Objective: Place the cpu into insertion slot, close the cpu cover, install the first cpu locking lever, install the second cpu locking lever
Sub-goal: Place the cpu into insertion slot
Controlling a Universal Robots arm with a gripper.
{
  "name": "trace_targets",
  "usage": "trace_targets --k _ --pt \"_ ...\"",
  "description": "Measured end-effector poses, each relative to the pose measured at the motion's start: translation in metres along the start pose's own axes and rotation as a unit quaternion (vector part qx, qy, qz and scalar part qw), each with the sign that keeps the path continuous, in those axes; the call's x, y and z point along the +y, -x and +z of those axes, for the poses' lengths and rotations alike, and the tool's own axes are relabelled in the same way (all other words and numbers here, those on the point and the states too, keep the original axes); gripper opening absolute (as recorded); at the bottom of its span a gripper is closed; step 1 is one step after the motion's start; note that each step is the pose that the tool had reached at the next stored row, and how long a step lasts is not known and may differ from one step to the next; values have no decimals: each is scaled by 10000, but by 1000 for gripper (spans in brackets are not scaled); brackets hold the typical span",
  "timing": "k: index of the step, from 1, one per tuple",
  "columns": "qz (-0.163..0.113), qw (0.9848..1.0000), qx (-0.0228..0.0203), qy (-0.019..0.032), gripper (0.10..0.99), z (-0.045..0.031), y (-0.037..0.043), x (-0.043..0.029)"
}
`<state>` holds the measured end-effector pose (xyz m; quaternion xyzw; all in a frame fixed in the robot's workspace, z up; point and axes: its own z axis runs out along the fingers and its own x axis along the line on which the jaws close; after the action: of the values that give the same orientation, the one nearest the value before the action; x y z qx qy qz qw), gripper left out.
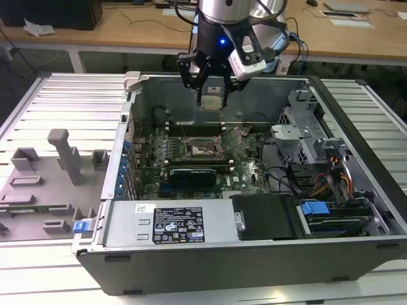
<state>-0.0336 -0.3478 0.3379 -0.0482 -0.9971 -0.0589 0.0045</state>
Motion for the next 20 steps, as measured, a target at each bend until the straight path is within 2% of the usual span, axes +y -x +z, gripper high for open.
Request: trace_targets --k 5,7,11,14,15,19,20 --pt "460 9989 -55 2 541 11 0 -1" --pt "643 9979 -77 4 541 14 0 -1" --pt "1031 9946 -123 8 541 21 0 -2" --pt "1314 9912 -157 7 541 27 1 -3" --pt "1468 9890 -176 6 541 30 1 -3" --pt "1764 9841 -211 7 541 35 1 -4" --pt "1898 9816 -227 8 541 37 1 -4"
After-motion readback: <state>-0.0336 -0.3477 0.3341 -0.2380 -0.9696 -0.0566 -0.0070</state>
